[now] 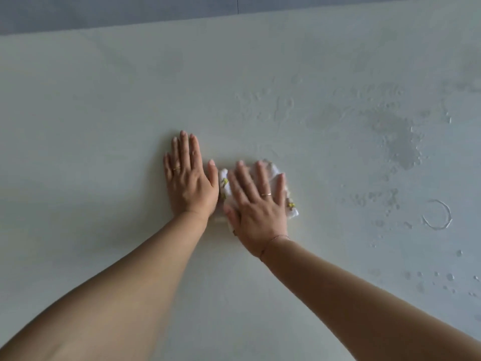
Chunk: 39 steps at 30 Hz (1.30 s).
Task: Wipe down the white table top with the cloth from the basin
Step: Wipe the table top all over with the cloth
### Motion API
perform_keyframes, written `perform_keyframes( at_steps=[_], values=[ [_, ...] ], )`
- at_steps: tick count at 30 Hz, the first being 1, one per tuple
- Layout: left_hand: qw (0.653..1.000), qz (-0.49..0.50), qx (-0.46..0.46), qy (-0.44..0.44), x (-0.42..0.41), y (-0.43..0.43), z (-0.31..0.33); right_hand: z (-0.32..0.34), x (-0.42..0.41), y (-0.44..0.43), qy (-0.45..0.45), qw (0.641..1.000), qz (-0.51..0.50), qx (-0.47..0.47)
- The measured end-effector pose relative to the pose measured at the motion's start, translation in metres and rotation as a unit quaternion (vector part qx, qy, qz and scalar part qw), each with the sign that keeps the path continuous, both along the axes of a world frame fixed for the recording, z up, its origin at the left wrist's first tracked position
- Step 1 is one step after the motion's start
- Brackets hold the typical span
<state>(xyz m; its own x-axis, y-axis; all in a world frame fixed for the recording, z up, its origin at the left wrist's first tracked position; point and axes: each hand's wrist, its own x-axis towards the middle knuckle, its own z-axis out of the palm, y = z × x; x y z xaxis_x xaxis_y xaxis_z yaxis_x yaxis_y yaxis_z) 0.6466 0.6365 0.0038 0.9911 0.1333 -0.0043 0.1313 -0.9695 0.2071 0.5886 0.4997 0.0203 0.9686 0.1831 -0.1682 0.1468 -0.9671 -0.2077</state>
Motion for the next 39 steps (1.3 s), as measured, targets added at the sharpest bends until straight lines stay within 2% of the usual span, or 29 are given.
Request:
perform_keyframes(
  at_steps=[3,5,6,8,10,12,13,15,17,19,21,23,25,26,27,28,30,32,33,35,37,39],
  values=[
    [1.000,0.005,-0.011,0.002,0.000,0.000,0.003,0.001,0.019,-0.028,-0.012,0.985,0.172,-0.019],
    [1.000,0.006,-0.008,0.003,0.001,-0.001,0.005,-0.001,0.045,-0.056,-0.014,0.982,0.186,-0.042],
    [1.000,0.005,-0.005,0.007,0.002,-0.001,0.006,-0.002,0.058,-0.069,-0.009,0.989,0.139,-0.043],
    [1.000,0.002,0.000,0.014,0.002,-0.002,0.006,-0.004,0.081,-0.083,-0.002,0.999,-0.024,-0.022],
    [1.000,0.002,0.006,0.013,0.001,-0.001,0.006,-0.007,0.089,-0.069,-0.003,0.986,-0.166,-0.006],
    [1.000,0.004,0.006,0.012,0.002,-0.001,0.006,-0.006,0.083,-0.035,-0.002,0.980,-0.200,0.002],
    [1.000,0.005,0.005,0.011,0.002,-0.002,0.006,-0.006,0.076,-0.016,-0.003,0.987,-0.161,0.007],
    [1.000,0.009,0.001,0.009,0.003,-0.002,0.006,-0.004,0.059,0.007,0.000,1.000,-0.016,0.006],
    [1.000,0.011,-0.002,0.006,0.003,-0.002,0.006,-0.002,0.061,-0.002,-0.001,0.994,0.106,-0.007],
    [1.000,0.005,0.003,0.006,0.002,-0.001,0.005,-0.002,0.079,-0.030,-0.018,0.986,0.161,-0.023],
    [1.000,0.003,0.007,0.010,0.003,-0.002,0.005,-0.005,0.104,-0.057,-0.020,0.995,0.099,-0.024],
    [1.000,0.005,0.010,0.017,0.002,-0.003,0.006,-0.008,0.124,-0.066,-0.014,0.999,-0.048,-0.002],
    [1.000,0.005,0.013,0.023,0.003,-0.002,0.006,-0.011,0.129,-0.044,-0.011,0.983,-0.184,0.010],
    [1.000,0.004,0.014,0.027,0.002,-0.002,0.006,-0.010,0.126,-0.026,-0.008,0.976,-0.217,0.012],
    [0.999,0.002,0.016,0.029,0.002,-0.002,0.006,-0.010,0.121,-0.007,-0.007,0.978,-0.209,0.019],
    [0.999,0.002,0.017,0.031,0.002,-0.002,0.006,-0.009,0.114,0.010,-0.007,0.987,-0.158,0.023],
    [0.999,0.007,0.012,0.031,0.002,-0.003,0.007,-0.006,0.100,0.028,0.001,1.000,0.002,0.010],
    [1.000,0.006,0.010,0.029,0.003,-0.002,0.006,-0.005,0.109,0.010,-0.004,0.993,0.117,0.002],
    [1.000,0.004,0.012,0.027,0.003,-0.002,0.006,-0.005,0.119,-0.005,-0.016,0.990,0.140,-0.005],
    [1.000,0.002,0.018,0.025,0.003,-0.003,0.006,-0.008,0.143,-0.036,-0.030,0.997,0.074,-0.011],
    [0.999,0.005,0.024,0.029,0.003,-0.004,0.006,-0.009,0.167,-0.056,-0.013,0.995,-0.103,0.005],
    [0.999,0.009,0.027,0.033,0.004,-0.003,0.005,-0.008,0.177,-0.041,0.004,0.967,-0.254,0.008]
  ],
)
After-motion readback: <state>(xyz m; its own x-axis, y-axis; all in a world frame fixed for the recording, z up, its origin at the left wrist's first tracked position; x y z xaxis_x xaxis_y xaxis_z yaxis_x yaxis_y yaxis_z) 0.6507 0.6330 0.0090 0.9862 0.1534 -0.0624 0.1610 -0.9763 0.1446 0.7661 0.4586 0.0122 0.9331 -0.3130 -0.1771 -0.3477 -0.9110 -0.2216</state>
